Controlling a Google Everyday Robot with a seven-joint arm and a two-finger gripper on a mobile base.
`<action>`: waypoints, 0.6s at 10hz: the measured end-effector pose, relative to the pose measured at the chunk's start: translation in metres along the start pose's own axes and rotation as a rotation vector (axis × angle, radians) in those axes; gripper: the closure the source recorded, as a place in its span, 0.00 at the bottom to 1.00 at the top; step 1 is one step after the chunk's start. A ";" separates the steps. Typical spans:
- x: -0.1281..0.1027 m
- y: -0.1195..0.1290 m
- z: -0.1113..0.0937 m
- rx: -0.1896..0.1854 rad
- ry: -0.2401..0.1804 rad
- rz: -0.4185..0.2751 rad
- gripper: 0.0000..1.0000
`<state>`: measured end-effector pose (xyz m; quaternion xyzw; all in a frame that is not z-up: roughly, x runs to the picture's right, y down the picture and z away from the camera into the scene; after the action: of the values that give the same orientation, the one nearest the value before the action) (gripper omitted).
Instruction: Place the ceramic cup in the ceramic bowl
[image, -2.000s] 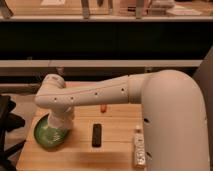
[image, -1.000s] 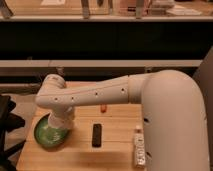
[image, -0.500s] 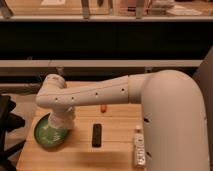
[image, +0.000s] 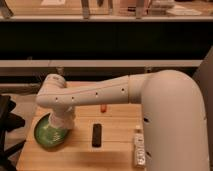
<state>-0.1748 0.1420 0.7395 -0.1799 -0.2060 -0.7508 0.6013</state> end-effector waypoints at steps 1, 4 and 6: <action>0.000 0.001 0.000 0.000 -0.001 0.000 0.89; 0.000 0.001 0.001 -0.001 -0.002 -0.002 0.87; -0.001 0.001 0.002 -0.002 -0.004 -0.003 0.87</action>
<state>-0.1733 0.1433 0.7408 -0.1818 -0.2068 -0.7513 0.5997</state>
